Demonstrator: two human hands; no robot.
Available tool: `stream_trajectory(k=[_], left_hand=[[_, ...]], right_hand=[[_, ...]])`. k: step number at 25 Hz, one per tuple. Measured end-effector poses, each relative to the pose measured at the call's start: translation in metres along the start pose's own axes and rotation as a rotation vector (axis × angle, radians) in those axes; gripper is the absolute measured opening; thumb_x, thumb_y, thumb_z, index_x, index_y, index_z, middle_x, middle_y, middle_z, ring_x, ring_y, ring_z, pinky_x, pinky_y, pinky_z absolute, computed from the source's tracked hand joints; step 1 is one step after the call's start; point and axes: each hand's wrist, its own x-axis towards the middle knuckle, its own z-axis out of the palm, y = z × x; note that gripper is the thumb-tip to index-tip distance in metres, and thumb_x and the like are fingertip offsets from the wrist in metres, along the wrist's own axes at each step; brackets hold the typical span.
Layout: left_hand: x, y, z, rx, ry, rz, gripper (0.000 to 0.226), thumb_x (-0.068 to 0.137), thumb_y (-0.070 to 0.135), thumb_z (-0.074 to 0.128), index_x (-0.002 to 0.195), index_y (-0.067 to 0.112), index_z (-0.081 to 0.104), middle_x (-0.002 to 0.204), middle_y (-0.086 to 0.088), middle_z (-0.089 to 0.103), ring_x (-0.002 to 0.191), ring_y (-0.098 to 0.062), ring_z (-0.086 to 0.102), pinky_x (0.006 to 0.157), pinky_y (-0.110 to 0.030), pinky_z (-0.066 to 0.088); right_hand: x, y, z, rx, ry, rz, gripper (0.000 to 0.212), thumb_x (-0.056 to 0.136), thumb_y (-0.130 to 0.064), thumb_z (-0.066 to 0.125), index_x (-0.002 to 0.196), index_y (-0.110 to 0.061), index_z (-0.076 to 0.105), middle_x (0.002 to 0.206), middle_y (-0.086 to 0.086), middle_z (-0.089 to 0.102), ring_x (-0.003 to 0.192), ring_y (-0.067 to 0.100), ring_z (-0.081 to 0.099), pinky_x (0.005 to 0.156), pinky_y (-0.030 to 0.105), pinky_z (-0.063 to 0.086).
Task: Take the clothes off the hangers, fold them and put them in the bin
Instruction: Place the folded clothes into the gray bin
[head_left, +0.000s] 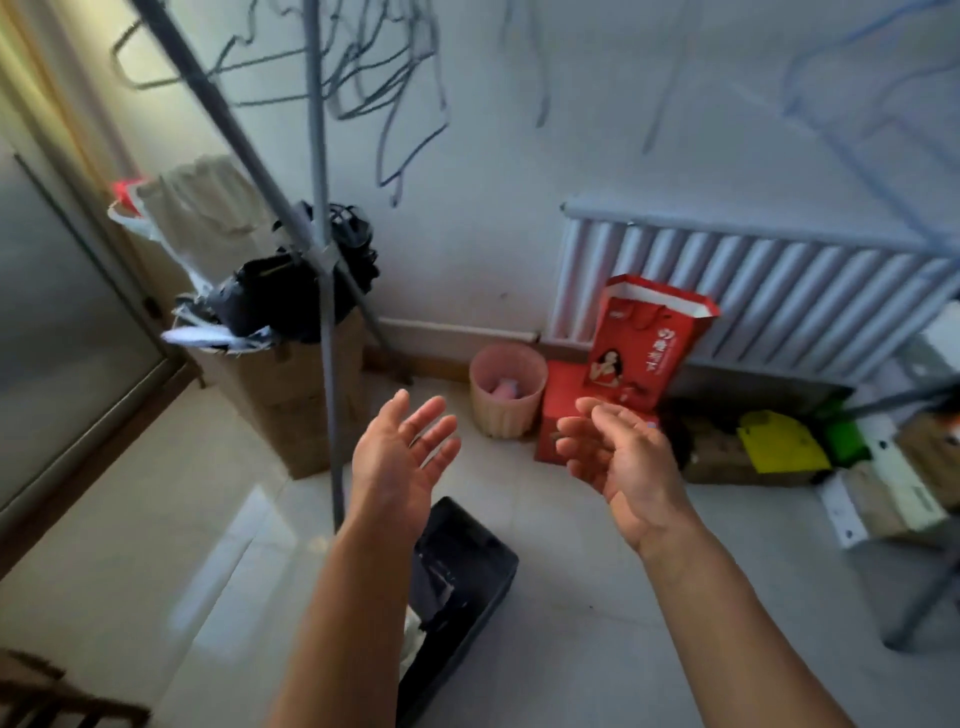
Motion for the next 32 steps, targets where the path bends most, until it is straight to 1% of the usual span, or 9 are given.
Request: stream_trajectory(k=[7,9,12,15,17,21,26,29,32], left_hand=[[-0.036,-0.067,0.117,0.145,-0.270,-0.137,0.015,0.099,0.021,0.047,0.107,0.013,0.057,0.097,-0.006,0.066,0.077,-0.019,0.061,0.068,-0.030,0.050],[-0.046,-0.094,0.149,0.181,-0.346,-0.201,0.015,0.098,0.021,0.048,0.106,0.013,0.058,0.090,-0.004,0.065,0.072,-0.016,0.060,0.060,-0.027,0.051],[-0.063,-0.141,0.198,0.199,-0.440,-0.294,0.013,0.096,0.019,0.051,0.091,0.012,0.061,0.075,-0.002,0.064,0.058,-0.013,0.058,0.047,-0.021,0.051],[-0.081,-0.191,0.244,0.236,-0.528,-0.344,0.010,0.095,0.021,0.052,0.099,0.014,0.059,0.068,-0.002,0.067,0.050,-0.013,0.060,0.052,-0.027,0.049],[-0.093,-0.223,0.279,0.281,-0.575,-0.339,0.012,0.094,0.021,0.054,0.101,0.014,0.061,0.072,-0.003,0.069,0.053,-0.014,0.060,0.054,-0.029,0.046],[-0.129,-0.273,0.349,0.334,-0.612,-0.292,0.013,0.094,0.019,0.055,0.097,0.011,0.064,0.079,-0.008,0.070,0.067,-0.021,0.059,0.064,-0.033,0.048],[-0.167,-0.328,0.430,0.370,-0.637,-0.242,0.018,0.093,0.019,0.057,0.102,0.007,0.066,0.087,-0.011,0.072,0.073,-0.023,0.060,0.068,-0.035,0.050],[-0.178,-0.354,0.469,0.366,-0.621,-0.199,0.019,0.092,0.020,0.059,0.102,0.007,0.067,0.087,-0.011,0.073,0.071,-0.022,0.061,0.066,-0.034,0.050],[-0.185,-0.369,0.494,0.384,-0.601,-0.150,0.021,0.091,0.022,0.061,0.105,0.007,0.068,0.088,-0.011,0.072,0.070,-0.021,0.062,0.065,-0.034,0.052]], right_hand=[[-0.029,-0.065,-0.130,0.109,0.319,-0.162,0.019,0.099,-0.014,0.046,0.095,-0.014,0.065,0.076,0.005,0.070,0.060,0.016,0.063,0.052,0.025,0.046],[-0.035,-0.080,-0.170,0.111,0.396,-0.201,0.019,0.099,-0.014,0.046,0.096,-0.013,0.065,0.077,0.006,0.070,0.060,0.016,0.062,0.053,0.026,0.046],[-0.042,-0.101,-0.238,0.130,0.490,-0.256,0.020,0.099,-0.013,0.046,0.096,-0.012,0.065,0.076,0.006,0.069,0.057,0.015,0.062,0.052,0.025,0.044],[-0.043,-0.125,-0.307,0.147,0.550,-0.293,0.020,0.099,-0.013,0.047,0.094,-0.014,0.065,0.077,0.006,0.069,0.059,0.016,0.061,0.053,0.024,0.044],[-0.036,-0.149,-0.349,0.121,0.579,-0.331,0.018,0.098,-0.012,0.048,0.092,-0.014,0.065,0.075,0.005,0.069,0.059,0.016,0.060,0.052,0.024,0.041],[-0.013,-0.216,-0.425,-0.043,0.629,-0.463,0.013,0.095,-0.012,0.055,0.090,-0.010,0.066,0.076,0.005,0.065,0.052,0.010,0.048,0.041,0.016,0.032],[0.025,-0.327,-0.525,-0.395,0.767,-0.724,0.015,0.092,-0.015,0.058,0.088,-0.005,0.069,0.077,0.004,0.064,0.067,0.010,0.053,0.055,0.012,0.040],[0.054,-0.390,-0.566,-0.601,0.844,-0.811,0.020,0.095,-0.014,0.053,0.099,-0.006,0.071,0.093,0.005,0.067,0.085,0.015,0.058,0.073,0.021,0.043],[0.086,-0.429,-0.588,-0.814,0.852,-0.794,0.025,0.095,-0.014,0.049,0.090,-0.002,0.070,0.095,0.014,0.069,0.084,0.026,0.060,0.074,0.031,0.045]])
